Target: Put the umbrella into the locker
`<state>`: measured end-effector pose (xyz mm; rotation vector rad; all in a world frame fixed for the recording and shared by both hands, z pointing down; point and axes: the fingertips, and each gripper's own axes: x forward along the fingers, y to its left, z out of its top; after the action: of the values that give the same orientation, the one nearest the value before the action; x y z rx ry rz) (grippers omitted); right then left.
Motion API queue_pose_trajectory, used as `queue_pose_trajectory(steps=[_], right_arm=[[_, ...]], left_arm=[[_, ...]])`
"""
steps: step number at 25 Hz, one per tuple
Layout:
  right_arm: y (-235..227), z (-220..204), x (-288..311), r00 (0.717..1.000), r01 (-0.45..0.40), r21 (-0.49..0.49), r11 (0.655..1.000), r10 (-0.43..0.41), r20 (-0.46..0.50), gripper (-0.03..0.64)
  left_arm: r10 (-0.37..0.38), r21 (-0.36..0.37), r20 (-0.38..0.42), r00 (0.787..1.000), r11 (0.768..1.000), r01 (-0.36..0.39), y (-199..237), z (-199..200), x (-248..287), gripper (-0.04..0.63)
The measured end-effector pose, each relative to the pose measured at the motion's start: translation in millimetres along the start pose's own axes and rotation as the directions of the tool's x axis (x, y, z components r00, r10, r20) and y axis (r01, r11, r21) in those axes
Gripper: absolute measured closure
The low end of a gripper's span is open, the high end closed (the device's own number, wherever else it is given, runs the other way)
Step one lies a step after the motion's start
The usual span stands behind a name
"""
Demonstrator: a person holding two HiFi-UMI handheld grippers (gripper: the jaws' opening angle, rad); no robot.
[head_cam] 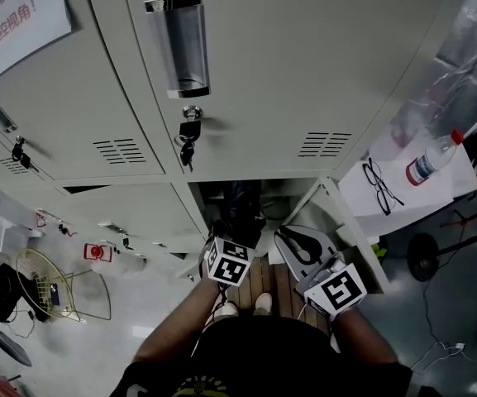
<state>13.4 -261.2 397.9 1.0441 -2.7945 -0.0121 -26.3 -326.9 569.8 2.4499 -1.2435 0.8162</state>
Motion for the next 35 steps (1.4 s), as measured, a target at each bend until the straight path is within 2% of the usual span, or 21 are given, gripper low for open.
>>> queue_pose_trajectory(steps=[16,20,28,32,35], right_arm=[[0.4,-0.5,4.8,1.0,0.005,0.006,1.0,-0.005,-0.018,0.581],[-0.6,-0.9,6.1,1.0,0.008,0.0,1.0,-0.008,-0.015,0.581],[-0.9,2.1,9.0,1.0,0.003,-0.024,1.0,-0.003,0.003,0.581],[0.2,2.3,8.8,1.0,0.0,-0.029,1.0,0.0,0.006,0.581],[0.3,-0.6,8.1,1.0,0.007,0.006,1.0,-0.007,-0.011,0.581]], left_arm=[[0.011,-0.054,0.005,1.0,0.998,-0.011,32.7,25.4,23.3,0.301],[-0.01,-0.076,-0.01,1.0,0.997,0.009,33.6,25.7,28.5,0.301],[-0.012,-0.072,-0.005,1.0,0.997,0.011,31.5,33.2,23.7,0.299],[0.022,-0.05,0.007,1.0,0.998,-0.022,34.2,40.5,18.0,0.299],[0.046,-0.039,0.031,0.998,0.998,-0.044,37.9,48.1,13.0,0.299]])
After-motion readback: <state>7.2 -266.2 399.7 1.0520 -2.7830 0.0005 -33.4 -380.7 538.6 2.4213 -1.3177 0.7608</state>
